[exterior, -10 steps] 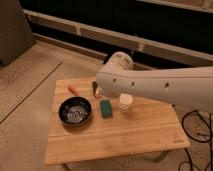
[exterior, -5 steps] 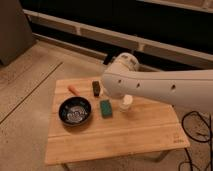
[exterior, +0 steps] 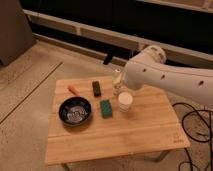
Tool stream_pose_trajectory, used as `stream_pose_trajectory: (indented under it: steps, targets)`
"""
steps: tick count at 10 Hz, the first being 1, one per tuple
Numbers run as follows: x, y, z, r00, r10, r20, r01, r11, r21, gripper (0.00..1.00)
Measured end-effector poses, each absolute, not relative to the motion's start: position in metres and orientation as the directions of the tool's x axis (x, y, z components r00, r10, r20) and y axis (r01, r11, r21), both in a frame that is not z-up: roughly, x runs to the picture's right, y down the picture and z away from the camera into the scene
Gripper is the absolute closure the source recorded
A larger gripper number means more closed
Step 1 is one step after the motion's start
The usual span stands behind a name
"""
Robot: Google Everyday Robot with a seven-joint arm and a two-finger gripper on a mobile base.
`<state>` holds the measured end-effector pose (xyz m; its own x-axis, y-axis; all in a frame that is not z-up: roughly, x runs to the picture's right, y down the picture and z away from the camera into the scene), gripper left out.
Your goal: Pick up the ceramic cup
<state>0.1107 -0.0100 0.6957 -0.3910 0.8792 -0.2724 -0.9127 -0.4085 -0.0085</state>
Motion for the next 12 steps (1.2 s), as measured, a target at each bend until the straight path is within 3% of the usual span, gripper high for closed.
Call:
stream_pose_trajectory:
  steps: [8, 12]
  targets:
    - [0.082, 0.003, 0.793, -0.238, 0.869, -0.434, -0.963, -0.270, -0.014, 0.35]
    - [0.077, 0.013, 0.805, -0.212, 0.859, -0.466, -0.970, -0.245, -0.010, 0.35]
